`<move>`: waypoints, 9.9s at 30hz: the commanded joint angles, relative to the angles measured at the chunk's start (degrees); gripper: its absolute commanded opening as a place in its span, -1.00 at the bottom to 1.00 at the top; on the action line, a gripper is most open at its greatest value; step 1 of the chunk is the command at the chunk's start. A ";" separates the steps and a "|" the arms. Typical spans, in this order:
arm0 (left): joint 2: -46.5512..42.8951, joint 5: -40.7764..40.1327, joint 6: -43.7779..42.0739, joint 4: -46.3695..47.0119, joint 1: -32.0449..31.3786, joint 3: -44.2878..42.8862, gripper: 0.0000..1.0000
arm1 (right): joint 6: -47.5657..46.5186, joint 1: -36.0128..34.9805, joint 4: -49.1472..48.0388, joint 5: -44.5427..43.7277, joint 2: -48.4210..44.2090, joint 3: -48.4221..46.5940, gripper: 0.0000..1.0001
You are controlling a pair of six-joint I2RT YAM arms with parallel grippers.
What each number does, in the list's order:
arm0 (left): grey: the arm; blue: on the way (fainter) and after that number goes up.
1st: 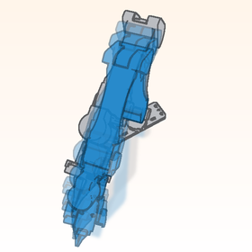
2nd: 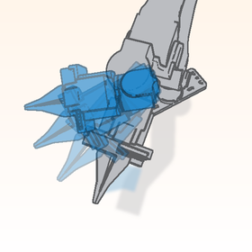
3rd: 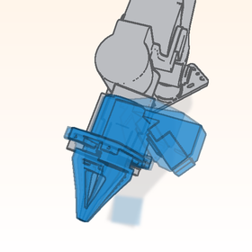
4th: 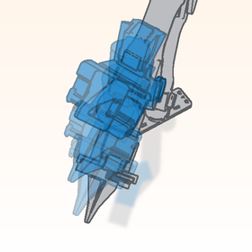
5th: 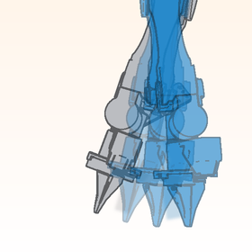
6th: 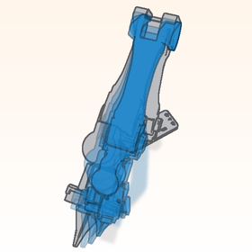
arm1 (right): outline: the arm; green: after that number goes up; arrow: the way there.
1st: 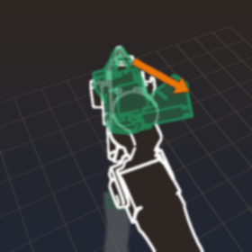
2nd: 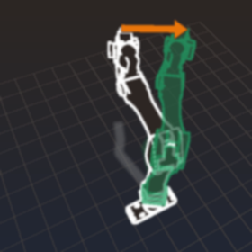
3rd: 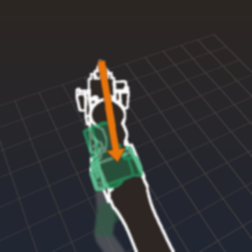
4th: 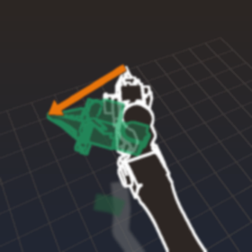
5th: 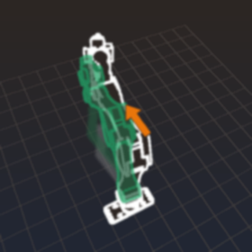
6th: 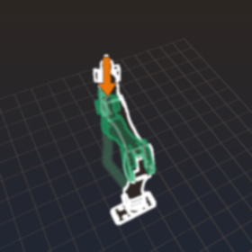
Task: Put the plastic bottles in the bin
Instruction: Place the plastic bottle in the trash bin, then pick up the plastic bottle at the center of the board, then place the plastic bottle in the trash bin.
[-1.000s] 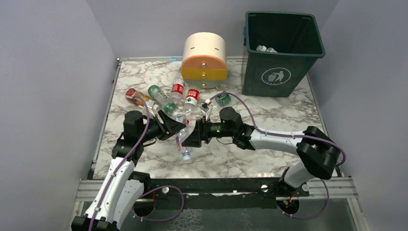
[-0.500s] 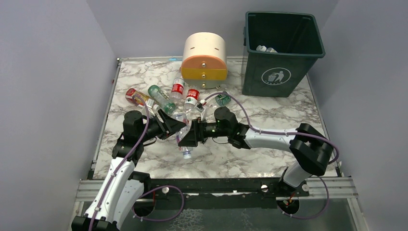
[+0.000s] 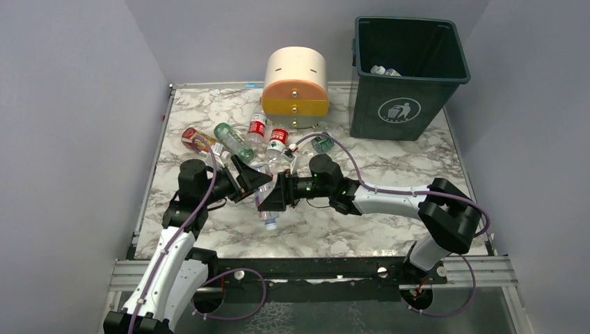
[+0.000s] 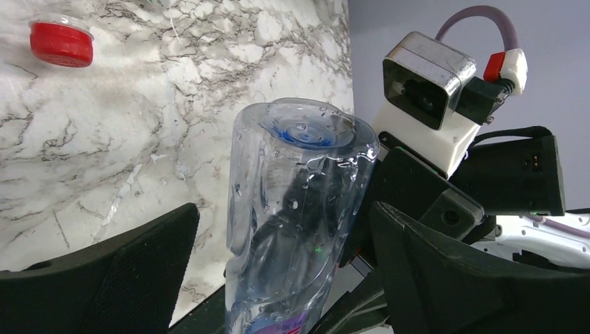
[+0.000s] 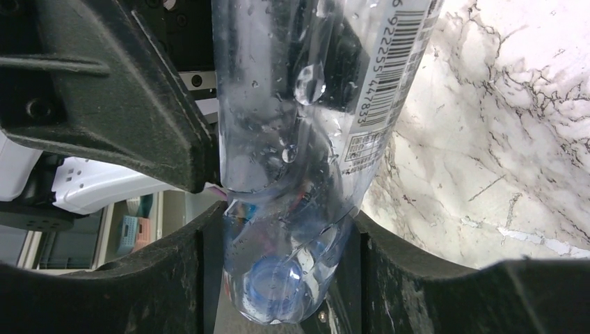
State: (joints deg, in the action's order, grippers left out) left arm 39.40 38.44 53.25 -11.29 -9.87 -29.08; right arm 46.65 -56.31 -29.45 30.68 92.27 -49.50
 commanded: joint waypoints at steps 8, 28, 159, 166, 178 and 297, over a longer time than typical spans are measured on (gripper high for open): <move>-0.47 -2.41 -7.46 -8.72 -0.15 -11.24 0.98 | -1.88 -0.59 4.14 -4.73 -3.36 -0.03 0.08; -3.10 -3.56 -8.51 -14.68 -0.15 -17.30 0.98 | -6.45 8.14 26.25 -11.64 -20.76 -0.76 0.08; 73.76 -31.94 -50.81 21.37 -23.27 -45.61 0.98 | -7.34 61.37 32.44 15.53 -30.64 -1.68 0.86; 75.11 -28.84 -51.82 23.04 -25.20 -45.22 0.98 | -7.20 60.67 31.13 15.69 -29.18 -0.46 0.85; 79.35 -30.85 -50.76 22.17 -26.86 -46.41 0.92 | -7.72 60.36 31.65 15.99 -29.67 0.51 0.86; 24.25 -27.90 -23.85 15.51 -35.89 -13.33 0.98 | -0.33 36.20 22.43 11.94 -20.31 4.56 0.19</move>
State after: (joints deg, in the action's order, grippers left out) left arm 65.28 11.88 29.15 6.50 -45.52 -40.01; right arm 47.86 -19.81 -8.84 44.07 73.56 -43.03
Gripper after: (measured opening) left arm 0.989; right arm 0.641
